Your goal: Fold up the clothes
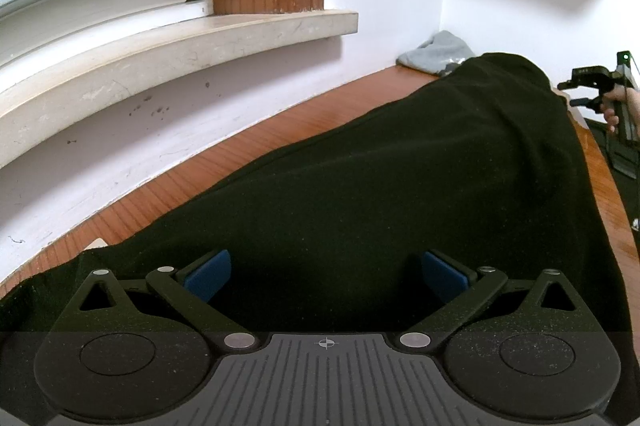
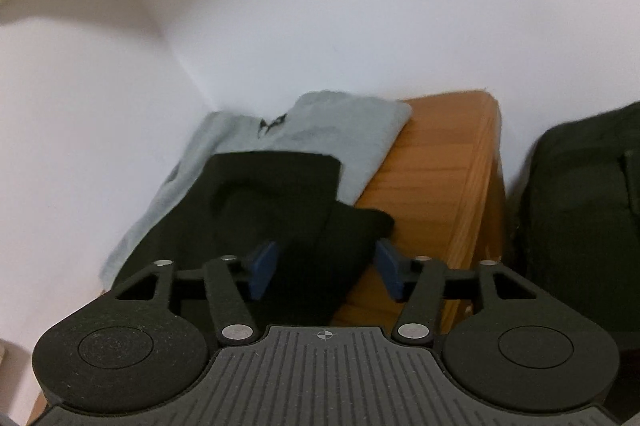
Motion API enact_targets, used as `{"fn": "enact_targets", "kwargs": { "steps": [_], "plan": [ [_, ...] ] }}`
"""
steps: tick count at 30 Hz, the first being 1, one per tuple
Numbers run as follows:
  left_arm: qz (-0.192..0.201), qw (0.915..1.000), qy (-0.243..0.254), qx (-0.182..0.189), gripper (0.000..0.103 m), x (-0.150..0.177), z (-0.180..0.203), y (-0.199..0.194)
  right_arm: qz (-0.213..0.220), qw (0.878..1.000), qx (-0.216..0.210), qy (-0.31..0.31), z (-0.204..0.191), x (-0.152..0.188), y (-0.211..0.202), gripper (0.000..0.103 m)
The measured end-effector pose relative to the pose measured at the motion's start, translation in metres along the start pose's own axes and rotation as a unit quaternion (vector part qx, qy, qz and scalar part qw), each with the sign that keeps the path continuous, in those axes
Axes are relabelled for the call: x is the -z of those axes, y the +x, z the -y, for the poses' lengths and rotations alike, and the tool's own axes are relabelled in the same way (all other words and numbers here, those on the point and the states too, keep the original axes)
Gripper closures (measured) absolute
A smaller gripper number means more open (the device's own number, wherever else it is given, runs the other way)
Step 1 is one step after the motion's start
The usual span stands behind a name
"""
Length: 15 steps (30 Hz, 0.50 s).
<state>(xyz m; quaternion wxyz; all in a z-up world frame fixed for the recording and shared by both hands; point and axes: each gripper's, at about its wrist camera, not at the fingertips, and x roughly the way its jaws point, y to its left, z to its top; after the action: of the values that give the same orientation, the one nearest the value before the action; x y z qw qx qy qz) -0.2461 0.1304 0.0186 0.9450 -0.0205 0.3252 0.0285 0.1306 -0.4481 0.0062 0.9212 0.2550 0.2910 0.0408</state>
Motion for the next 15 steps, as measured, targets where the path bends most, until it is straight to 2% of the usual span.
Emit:
{"fn": "enact_targets", "kwargs": {
  "steps": [3,5,7,9,11,12,15],
  "plan": [
    [0.0,1.0,0.0,0.0,0.0,0.0,0.0,0.0,0.001,1.0,-0.011,0.006,-0.001,0.001,0.004,0.035],
    [0.0,1.0,0.0,0.0,0.0,0.0,0.0,0.0,-0.017,0.998,-0.06,0.028,0.001,0.002,0.009,0.035],
    [0.0,1.0,-0.001,0.0,0.0,-0.001,0.0,0.0,-0.019,0.998,-0.057,0.024,-0.004,0.003,0.01,0.039],
    [0.0,1.0,-0.001,-0.001,0.0,-0.001,0.0,0.0,-0.023,0.998,-0.05,0.021,-0.005,0.005,0.011,0.073],
    [0.001,1.0,-0.001,-0.001,0.0,-0.001,0.001,0.0,-0.029,0.999,-0.04,0.02,-0.004,0.005,0.012,0.082],
    [0.001,1.0,-0.001,-0.001,0.0,-0.001,0.001,0.0,-0.025,0.999,-0.039,0.022,-0.003,0.005,0.011,0.091],
    [0.001,1.0,-0.001,-0.001,0.0,-0.001,0.001,0.0,0.011,0.999,-0.043,0.015,-0.006,0.006,0.0,0.102]
  ]
}}
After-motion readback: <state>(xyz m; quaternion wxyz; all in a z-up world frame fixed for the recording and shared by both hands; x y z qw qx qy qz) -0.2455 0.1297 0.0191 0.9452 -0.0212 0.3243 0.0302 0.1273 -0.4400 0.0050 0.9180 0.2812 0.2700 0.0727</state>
